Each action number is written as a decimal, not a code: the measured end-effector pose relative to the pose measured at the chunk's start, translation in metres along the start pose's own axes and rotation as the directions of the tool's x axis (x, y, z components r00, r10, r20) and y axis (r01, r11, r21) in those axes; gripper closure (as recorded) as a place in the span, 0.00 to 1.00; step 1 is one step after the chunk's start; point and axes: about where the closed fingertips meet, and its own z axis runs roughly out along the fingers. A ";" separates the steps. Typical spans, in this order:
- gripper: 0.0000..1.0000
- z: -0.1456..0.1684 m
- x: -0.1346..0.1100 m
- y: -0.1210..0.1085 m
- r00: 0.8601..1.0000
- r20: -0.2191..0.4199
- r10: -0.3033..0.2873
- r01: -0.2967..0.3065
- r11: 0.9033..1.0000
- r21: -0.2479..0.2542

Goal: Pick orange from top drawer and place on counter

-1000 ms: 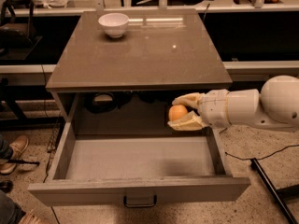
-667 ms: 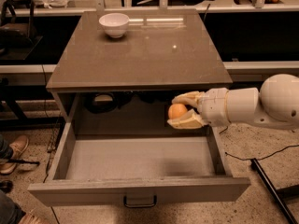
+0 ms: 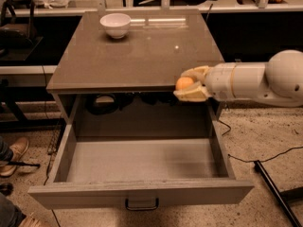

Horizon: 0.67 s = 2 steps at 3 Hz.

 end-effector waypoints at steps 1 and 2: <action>1.00 0.008 -0.011 -0.048 0.996 0.002 0.084 -0.083 0.992 0.096; 1.00 0.024 -0.015 -0.083 0.987 -0.006 0.160 -0.158 0.976 0.151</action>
Offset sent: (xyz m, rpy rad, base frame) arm 0.1370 -0.0025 0.0331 0.1150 0.1252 -0.3191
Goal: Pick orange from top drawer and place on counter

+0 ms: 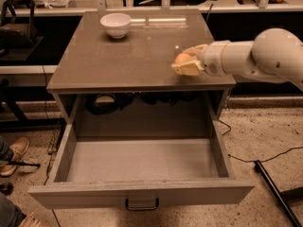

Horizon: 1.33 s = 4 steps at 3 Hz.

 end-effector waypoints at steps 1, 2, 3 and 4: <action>1.00 0.028 -0.003 -0.019 0.997 -0.021 0.077 -0.077 0.997 0.019; 1.00 0.049 0.000 -0.031 0.991 -0.039 0.130 -0.129 0.991 0.034; 1.00 0.063 0.002 -0.038 0.985 -0.044 0.165 -0.163 0.986 0.042; 0.82 0.073 0.003 -0.041 0.981 -0.052 0.186 -0.184 0.982 0.039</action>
Offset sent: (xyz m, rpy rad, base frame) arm 0.0801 0.0171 -0.0189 0.0641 0.1399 -0.1415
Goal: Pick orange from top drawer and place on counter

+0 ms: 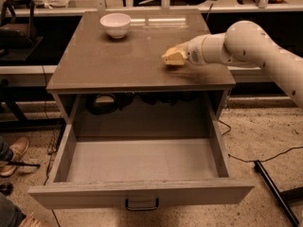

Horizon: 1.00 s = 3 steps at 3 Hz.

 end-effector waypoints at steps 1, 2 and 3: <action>0.59 0.005 0.001 -0.002 1.000 -0.001 0.014 -0.014 1.000 -0.005; 0.36 0.007 0.001 -0.002 1.000 0.000 0.019 -0.019 1.000 -0.009; 0.13 0.008 0.000 -0.002 1.000 0.002 0.021 -0.021 1.000 -0.012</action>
Offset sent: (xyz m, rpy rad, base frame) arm 0.0075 -0.0029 -0.0009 0.0203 0.0146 -0.0073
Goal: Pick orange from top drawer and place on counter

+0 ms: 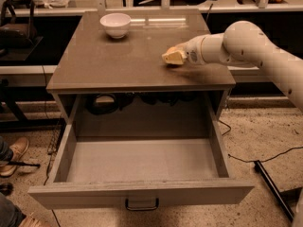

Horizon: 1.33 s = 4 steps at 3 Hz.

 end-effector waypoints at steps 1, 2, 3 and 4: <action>0.00 0.000 -0.001 -0.001 1.000 0.003 0.000 0.000 1.000 -0.001; 0.00 -0.003 -0.001 -0.004 1.000 0.006 -0.002 0.002 1.000 0.003; 0.00 -0.021 -0.002 -0.014 1.000 0.015 -0.008 0.007 1.000 0.025; 0.00 -0.055 -0.003 -0.026 0.999 0.044 -0.023 0.020 0.998 0.066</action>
Offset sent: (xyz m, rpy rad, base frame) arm 0.0005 -0.0211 0.0111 0.0027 -0.0229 -0.0183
